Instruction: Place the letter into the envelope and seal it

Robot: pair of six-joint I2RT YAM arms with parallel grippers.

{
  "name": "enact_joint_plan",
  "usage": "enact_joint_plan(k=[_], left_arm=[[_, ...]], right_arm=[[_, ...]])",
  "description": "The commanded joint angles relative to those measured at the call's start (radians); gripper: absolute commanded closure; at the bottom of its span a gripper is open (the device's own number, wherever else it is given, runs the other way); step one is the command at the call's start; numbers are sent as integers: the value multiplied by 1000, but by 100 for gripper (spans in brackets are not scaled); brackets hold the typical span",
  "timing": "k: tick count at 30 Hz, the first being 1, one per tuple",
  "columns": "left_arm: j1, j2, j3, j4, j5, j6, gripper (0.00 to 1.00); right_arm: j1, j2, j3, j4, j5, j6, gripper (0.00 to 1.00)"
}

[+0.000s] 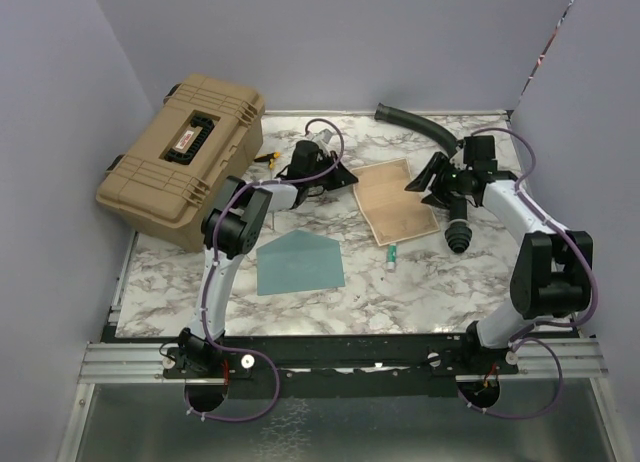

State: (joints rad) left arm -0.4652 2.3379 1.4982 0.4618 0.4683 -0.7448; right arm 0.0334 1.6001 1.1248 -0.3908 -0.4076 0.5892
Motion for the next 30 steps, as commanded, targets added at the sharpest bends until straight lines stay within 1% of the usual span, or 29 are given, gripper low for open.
enact_joint_plan(k=[1,4,8,9,14,18,19,22,25,28,30], left_arm=[[12,-19,49,83,94,-53,100],[27,-84,76,99,146,-92,100],[56,-140,128,261,290,-300,100],[63,-154,139,281,305,-352,100],[97,-238,158,350,332,-518,100],[118,-285,158,465,358,-688,100],[124,-296,158,487,365,-721,100],[146,-336,147,534,384,-807,100],[167,-376,122,593,383,-922,100],[173,-409,116,642,384,-1020,100],[174,-447,100,650,374,-1045,100]], right_arm=[[-4,-46,-12,-6,16,22,36],[-4,-56,5,-5,9,23,36],[-4,-70,52,16,-33,33,36],[-4,-72,70,23,-47,34,36],[-4,-86,184,38,-80,57,33],[-4,-107,270,79,-113,75,26],[-4,-112,285,99,-128,75,24],[-3,-135,301,191,-166,84,12],[-4,-167,262,329,-200,89,2],[-5,-181,231,462,-235,100,0],[-6,-174,224,530,-281,118,0]])
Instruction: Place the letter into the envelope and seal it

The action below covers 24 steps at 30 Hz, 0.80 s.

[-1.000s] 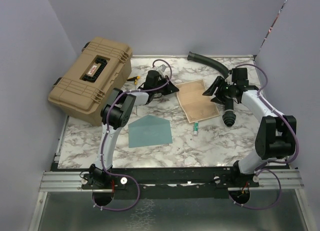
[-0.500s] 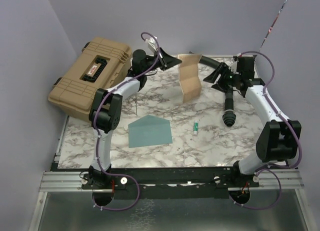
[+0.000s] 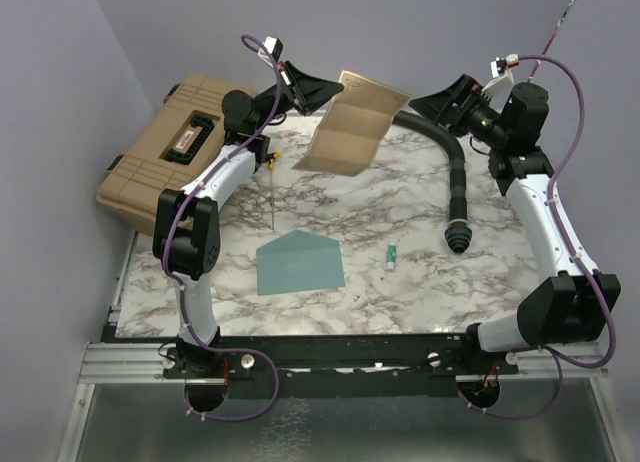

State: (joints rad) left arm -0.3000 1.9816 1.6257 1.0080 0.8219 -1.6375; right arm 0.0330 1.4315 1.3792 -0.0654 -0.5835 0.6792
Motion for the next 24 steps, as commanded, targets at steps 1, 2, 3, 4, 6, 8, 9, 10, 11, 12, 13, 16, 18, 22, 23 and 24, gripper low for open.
enact_joint_plan(k=[1,2,3,4,6,8,9,10,11,12,13,16,18,22,23,24], left_arm=[[9,-108,-38,104,15,-159,100],[8,-128,-45,105,9,-163,100],[8,-143,-53,106,2,-167,100],[8,-158,-62,106,-9,-172,100],[9,-183,-77,105,-27,-180,100],[8,-200,-93,105,-44,-189,100],[8,-208,-104,105,-54,-196,100],[8,-217,-113,105,-60,-200,100],[7,-223,-118,103,-68,-201,100],[7,-228,-125,104,-73,-204,100],[7,-231,-134,104,-80,-208,100],[7,-238,-150,104,-96,-216,100],[7,-242,-166,103,-111,-219,100],[7,-252,-196,93,-135,-210,100],[6,-255,-201,91,-139,-205,100],[7,-258,-205,87,-142,-198,100]], right_arm=[[-5,1,-33,240,-136,42,0],[-5,8,-37,281,-172,56,0],[-5,16,-45,335,-209,81,0],[-4,26,-58,400,-254,113,0],[-4,47,-84,558,-346,193,0],[-4,71,-113,753,-422,313,0],[-4,87,-122,843,-449,375,0],[-1,105,-124,934,-475,429,0],[2,125,-122,1013,-495,480,0],[8,145,-118,1092,-509,519,0],[14,165,-111,1136,-518,551,0],[41,220,-71,1272,-554,662,5],[65,244,-39,1361,-577,748,13],[97,238,-19,1398,-580,809,50],[98,232,-20,1375,-575,806,64],[99,227,-22,1350,-571,802,81]])
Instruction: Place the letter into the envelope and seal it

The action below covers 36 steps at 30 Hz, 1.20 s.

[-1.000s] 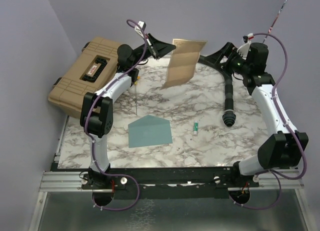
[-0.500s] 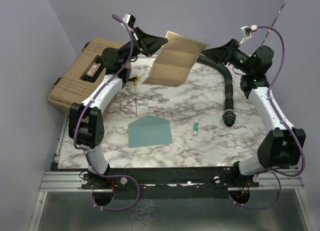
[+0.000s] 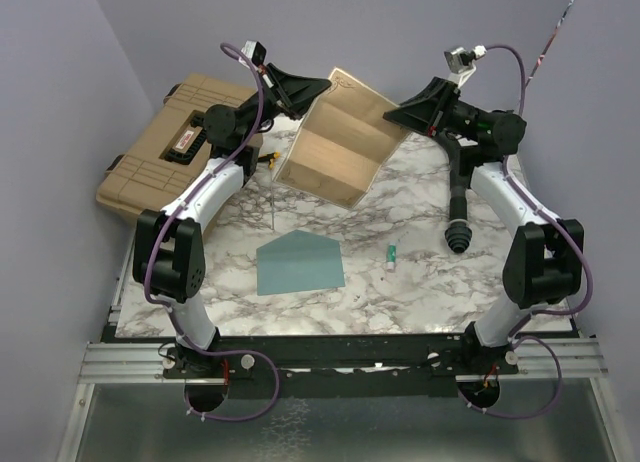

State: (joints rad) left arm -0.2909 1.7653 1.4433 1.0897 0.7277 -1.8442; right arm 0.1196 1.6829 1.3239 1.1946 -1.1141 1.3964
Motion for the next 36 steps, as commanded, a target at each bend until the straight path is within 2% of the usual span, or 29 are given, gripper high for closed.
enact_joint_plan(k=[1,2,5,6,8,10,12,14,19,22,27,29,33,36], left_arm=[[-1,-46,-24,-3,-48,18,100],[1,-51,-24,-14,-48,29,100],[8,-67,-26,-61,-38,86,100],[15,-74,-31,-76,-30,120,90],[41,-99,-66,-88,-26,168,63],[73,-134,-120,-91,-21,233,41],[99,-159,-162,-94,12,292,27],[109,-167,-190,-94,78,353,22],[108,-149,-240,-86,280,419,21],[108,-160,-279,-85,300,462,22],[71,-144,-263,-81,322,510,21],[47,-132,-240,-76,379,554,26],[59,-138,-237,-77,408,641,27],[35,-128,-209,-76,426,631,38]], right_arm=[[11,-30,34,63,-37,78,95],[11,-37,33,19,-30,63,99],[11,-75,18,-148,11,-37,100],[11,-90,18,-218,26,-81,100],[11,-113,31,-367,49,-175,100],[11,-132,53,-493,57,-256,100],[11,-143,77,-594,61,-319,100],[11,-143,97,-639,51,-331,100],[11,-138,128,-631,15,-261,100],[11,-136,144,-603,5,-210,100],[10,-129,166,-568,-10,-146,100],[11,-128,181,-604,-13,-151,100],[10,-134,202,-627,-20,-148,100],[11,-141,205,-649,-14,-155,100]])
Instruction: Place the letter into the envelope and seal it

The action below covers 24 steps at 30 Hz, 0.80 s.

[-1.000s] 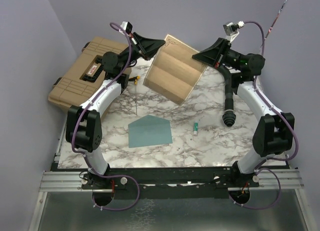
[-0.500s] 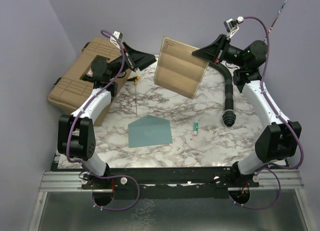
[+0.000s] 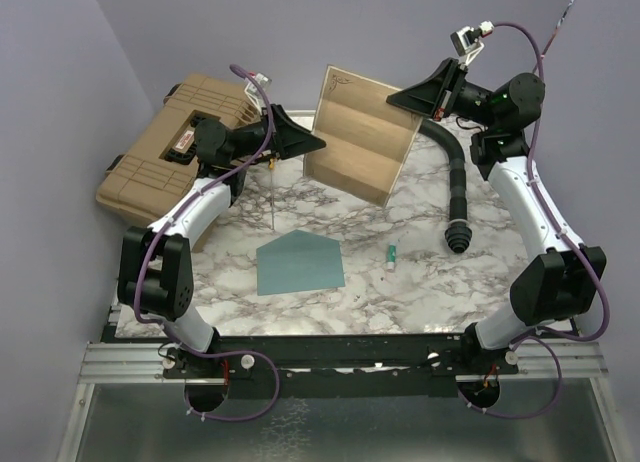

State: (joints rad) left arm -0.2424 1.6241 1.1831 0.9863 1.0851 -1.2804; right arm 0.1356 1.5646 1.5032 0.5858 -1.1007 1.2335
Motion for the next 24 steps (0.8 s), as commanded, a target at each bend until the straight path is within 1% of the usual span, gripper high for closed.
enact_joint_plan(k=[1,3,7,9,11,18,23,24], left_arm=[[-25,14,54,28,84,67,44],[-36,14,45,29,117,68,57],[-28,4,23,31,132,62,83],[-28,3,27,34,120,55,93],[-26,3,34,37,101,52,100],[-11,8,8,53,32,9,100],[-5,-5,-37,109,-45,-31,100],[-5,-8,-44,116,-61,-29,100]], right_arm=[[-6,-24,25,-41,-25,7,100],[-5,-24,24,-41,-21,8,100],[-6,-15,39,-38,-20,6,100],[-6,-12,44,-29,-24,8,100],[-7,-14,45,-19,-28,7,100],[-8,-49,29,-57,-18,-51,100],[-7,-73,11,-44,-37,-76,100],[-6,-78,10,-51,-51,-93,98]])
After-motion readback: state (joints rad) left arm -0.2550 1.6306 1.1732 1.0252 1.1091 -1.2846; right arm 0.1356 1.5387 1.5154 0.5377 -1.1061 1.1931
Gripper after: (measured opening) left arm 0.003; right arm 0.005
